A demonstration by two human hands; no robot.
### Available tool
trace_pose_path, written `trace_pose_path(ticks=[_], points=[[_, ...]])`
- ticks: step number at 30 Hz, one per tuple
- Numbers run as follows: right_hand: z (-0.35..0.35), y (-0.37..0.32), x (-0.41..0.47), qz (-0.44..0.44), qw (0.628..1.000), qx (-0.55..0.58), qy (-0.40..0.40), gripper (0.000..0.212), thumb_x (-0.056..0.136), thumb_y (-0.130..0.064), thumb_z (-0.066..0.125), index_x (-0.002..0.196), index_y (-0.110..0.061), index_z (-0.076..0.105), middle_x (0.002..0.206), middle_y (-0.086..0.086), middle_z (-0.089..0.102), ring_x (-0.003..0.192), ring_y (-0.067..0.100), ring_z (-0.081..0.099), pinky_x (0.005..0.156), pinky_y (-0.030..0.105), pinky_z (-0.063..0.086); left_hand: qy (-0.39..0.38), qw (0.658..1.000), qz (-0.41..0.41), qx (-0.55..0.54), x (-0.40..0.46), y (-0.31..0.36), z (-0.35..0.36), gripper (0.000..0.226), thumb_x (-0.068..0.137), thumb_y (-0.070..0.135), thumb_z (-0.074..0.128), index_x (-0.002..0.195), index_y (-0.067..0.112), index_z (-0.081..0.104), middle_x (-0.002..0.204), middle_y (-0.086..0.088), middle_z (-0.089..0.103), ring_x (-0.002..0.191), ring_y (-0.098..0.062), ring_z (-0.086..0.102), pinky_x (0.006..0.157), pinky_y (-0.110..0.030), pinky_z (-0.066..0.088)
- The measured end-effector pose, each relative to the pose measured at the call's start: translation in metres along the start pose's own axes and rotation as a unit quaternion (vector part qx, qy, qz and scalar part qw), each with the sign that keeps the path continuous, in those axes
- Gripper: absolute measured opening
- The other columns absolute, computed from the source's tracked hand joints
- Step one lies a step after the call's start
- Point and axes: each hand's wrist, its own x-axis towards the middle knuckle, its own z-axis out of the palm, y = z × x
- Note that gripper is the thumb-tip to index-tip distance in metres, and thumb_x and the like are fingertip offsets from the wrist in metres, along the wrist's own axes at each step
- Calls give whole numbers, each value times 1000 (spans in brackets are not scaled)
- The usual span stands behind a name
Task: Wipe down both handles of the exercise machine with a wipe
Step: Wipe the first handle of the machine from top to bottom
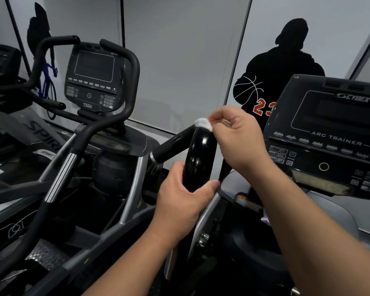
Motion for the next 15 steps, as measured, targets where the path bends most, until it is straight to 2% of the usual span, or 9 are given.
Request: trace_pose_path(ticks=[1,4,6,8,10,12,13,15], points=[[-1,-1,2,-16,1000,-18,-10,17,91,-10,57,87,-20,70,90,1,65,78,11,58,70,28,44,1,1000,0,0,1,-1,0,37,64,53,77,86,30,57,69,18,60,63,3,55,58,-14,48],[-5,-4,10,4,998,-39,-46,20,92,-9,54,88,-20,71,94,3,64,70,6,52,67,26,38,-4,1000,-5,5,1,-4,0,39,62,58,74,86,33,57,70,18,60,64,2,56,60,-16,49],[-7,-7,13,-6,996,-69,-60,20,92,-9,55,87,-22,70,98,3,64,78,12,58,70,31,44,-5,1000,-5,7,0,-4,-1,37,62,58,74,86,35,56,71,16,61,64,1,57,60,-18,51],[-8,-12,15,-35,993,-85,-78,19,92,-9,57,88,-22,71,99,3,63,83,11,59,75,29,46,-11,1000,-8,6,1,-4,-1,38,63,58,75,87,35,56,75,8,65,67,-8,62,61,-24,56],[-10,-14,21,-22,992,-79,-100,19,91,-8,57,87,-19,71,83,-4,62,64,0,54,64,24,41,-14,1000,-14,7,1,-6,-2,38,64,56,76,88,34,57,82,2,69,74,-16,67,66,-32,60],[-12,-14,27,-1,990,-83,-114,20,91,-7,55,85,-18,71,66,-11,56,47,1,45,53,24,37,-12,1000,-14,7,0,-6,-3,35,65,53,78,88,34,58,81,8,69,72,-9,66,66,-26,58],[-12,-16,29,-7,987,-97,-125,21,90,-7,56,84,-19,71,68,-10,57,49,2,47,52,25,39,-11,1000,-15,11,-1,-5,-3,34,66,52,78,87,34,58,80,9,68,71,-7,65,65,-24,57],[-12,-24,31,-44,978,-137,-154,21,89,-7,56,84,-21,72,83,-7,61,65,5,56,60,25,46,-12,1000,-17,17,-1,-4,-4,35,66,53,78,87,35,57,83,8,68,71,-8,65,65,-27,57]])
